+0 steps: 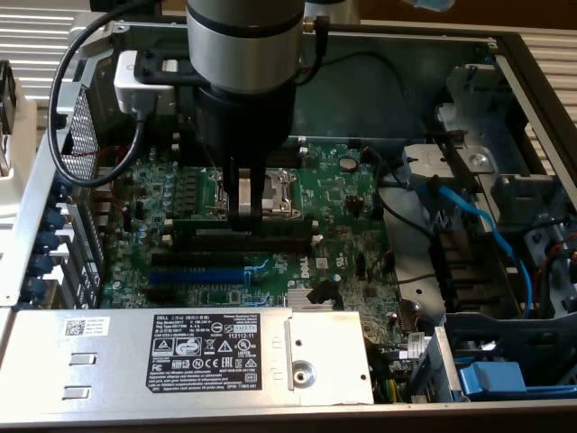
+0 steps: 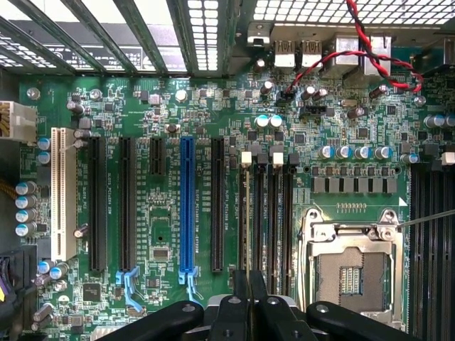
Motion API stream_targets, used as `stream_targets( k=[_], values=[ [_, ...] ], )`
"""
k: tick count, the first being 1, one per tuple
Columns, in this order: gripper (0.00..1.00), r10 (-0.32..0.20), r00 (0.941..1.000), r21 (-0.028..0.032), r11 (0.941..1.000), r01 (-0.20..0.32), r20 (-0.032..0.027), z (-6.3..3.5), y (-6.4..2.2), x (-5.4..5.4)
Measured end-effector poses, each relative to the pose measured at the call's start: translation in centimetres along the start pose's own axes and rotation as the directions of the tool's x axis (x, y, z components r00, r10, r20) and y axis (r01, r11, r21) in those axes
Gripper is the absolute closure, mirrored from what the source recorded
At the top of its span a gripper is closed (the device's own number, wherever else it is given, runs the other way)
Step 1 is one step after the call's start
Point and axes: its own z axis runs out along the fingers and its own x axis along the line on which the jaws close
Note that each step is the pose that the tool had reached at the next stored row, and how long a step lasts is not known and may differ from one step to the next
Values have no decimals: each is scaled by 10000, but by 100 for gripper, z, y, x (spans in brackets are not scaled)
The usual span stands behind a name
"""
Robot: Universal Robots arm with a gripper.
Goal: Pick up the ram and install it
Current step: 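Insert the ram into the slot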
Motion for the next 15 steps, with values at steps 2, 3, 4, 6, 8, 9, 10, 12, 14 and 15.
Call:
stream_targets(
  k=[2,3,4,6,8,9,10,12,14,15],
  values=[
    [88,5,10000,1,10000,-5,1,3,1,0],
    [88,6,10000,2,10000,-6,2,4,1,1],
    [88,6,10000,0,10000,-6,1,3,2,2],
    [88,6,10000,0,10000,-6,0,3,3,8],
    [88,6,10000,0,10000,-6,0,3,2,8],
    [88,6,10000,0,10000,-6,0,3,2,8],
    [88,9,10000,0,10000,-9,0,4,2,8],
    [88,20,10000,0,10000,-20,0,4,2,8],
    [88,43,10000,3,10000,-43,1,6,1,6],
    [88,61,10000,3,10000,-61,2,7,1,4]
  ],
)
